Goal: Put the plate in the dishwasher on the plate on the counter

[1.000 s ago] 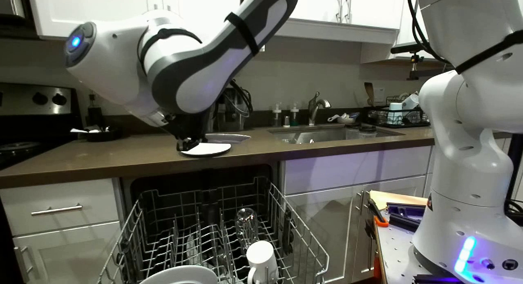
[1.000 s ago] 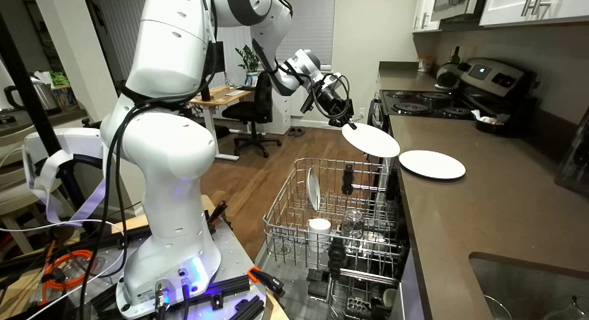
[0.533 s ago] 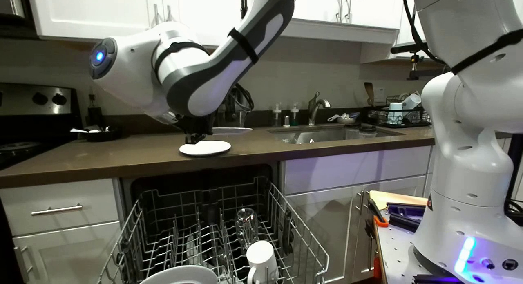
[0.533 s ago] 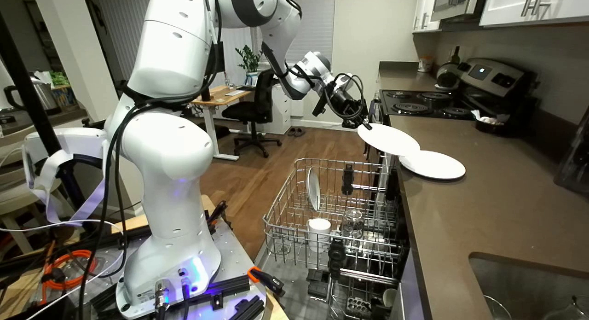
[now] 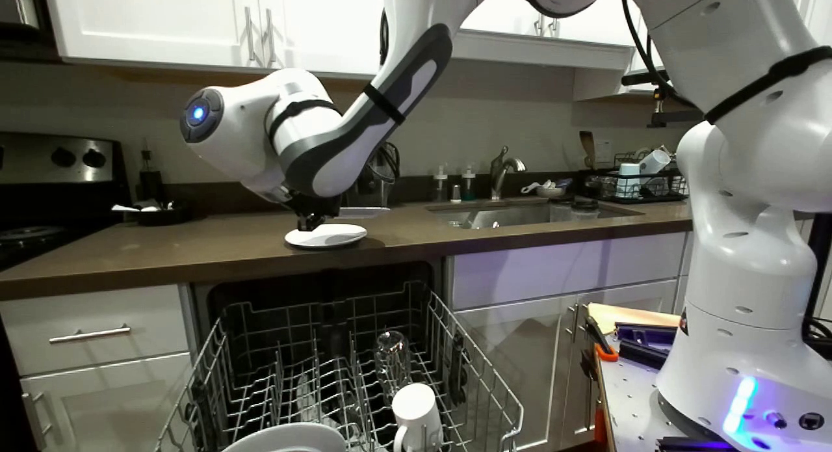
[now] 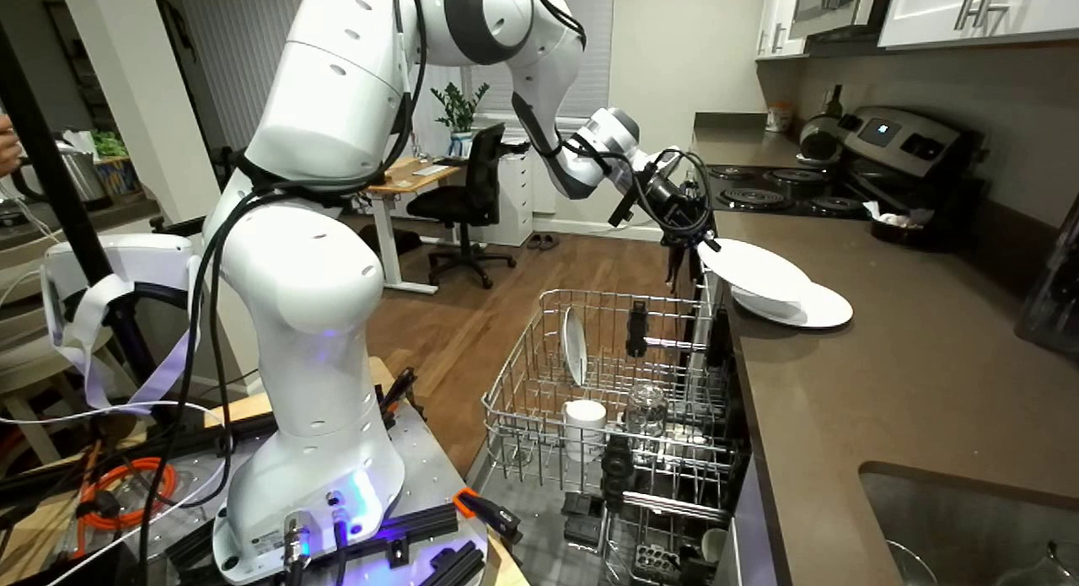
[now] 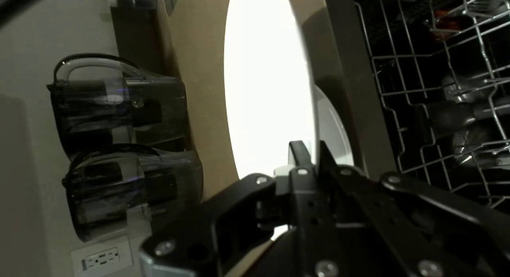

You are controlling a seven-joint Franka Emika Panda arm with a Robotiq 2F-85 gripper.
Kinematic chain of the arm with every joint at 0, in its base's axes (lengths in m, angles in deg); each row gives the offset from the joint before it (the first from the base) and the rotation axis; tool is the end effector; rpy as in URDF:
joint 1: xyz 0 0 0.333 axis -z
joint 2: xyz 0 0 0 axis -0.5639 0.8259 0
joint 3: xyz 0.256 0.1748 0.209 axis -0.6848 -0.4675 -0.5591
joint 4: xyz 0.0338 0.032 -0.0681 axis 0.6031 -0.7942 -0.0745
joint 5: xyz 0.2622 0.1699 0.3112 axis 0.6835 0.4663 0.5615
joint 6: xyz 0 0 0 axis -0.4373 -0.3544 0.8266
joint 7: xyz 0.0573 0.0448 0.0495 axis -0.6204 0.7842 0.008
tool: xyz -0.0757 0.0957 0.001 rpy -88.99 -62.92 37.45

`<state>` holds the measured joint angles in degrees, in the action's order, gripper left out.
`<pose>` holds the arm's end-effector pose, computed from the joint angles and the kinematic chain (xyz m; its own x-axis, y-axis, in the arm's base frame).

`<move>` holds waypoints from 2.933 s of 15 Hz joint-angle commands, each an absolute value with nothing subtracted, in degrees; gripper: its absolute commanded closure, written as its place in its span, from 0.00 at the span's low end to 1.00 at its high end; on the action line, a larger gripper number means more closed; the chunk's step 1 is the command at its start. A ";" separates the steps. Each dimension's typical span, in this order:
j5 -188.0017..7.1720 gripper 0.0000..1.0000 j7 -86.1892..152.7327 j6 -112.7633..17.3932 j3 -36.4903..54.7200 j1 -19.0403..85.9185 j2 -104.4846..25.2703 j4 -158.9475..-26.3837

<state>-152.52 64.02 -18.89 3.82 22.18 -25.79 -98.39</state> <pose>0.7181 0.0830 0.3048 0.9821 0.1881 -0.0041 0.0971 -0.4880 0.8674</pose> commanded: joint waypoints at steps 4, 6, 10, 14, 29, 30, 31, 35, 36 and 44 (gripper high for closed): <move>-154.72 0.95 56.42 -22.98 4.86 24.74 -19.10 -88.64; -154.47 0.95 55.09 -23.61 5.28 24.91 -17.20 -85.95; -154.19 0.95 52.84 -25.23 6.15 25.15 -13.58 -81.22; -152.73 0.95 51.46 -26.00 6.61 25.47 -10.43 -77.51; -149.84 0.34 50.06 -24.84 7.13 25.70 -6.03 -72.89; -149.36 0.28 49.79 -24.31 6.94 25.68 -6.22 -72.86; -148.56 0.21 49.13 -23.73 6.71 25.72 -6.34 -72.71; -144.37 0.18 47.45 -20.26 6.60 24.79 -6.93 -72.03; -143.54 0.18 47.31 -19.26 6.70 24.48 -6.88 -71.80; -140.43 0.18 46.79 -17.53 7.37 25.09 -7.44 -72.19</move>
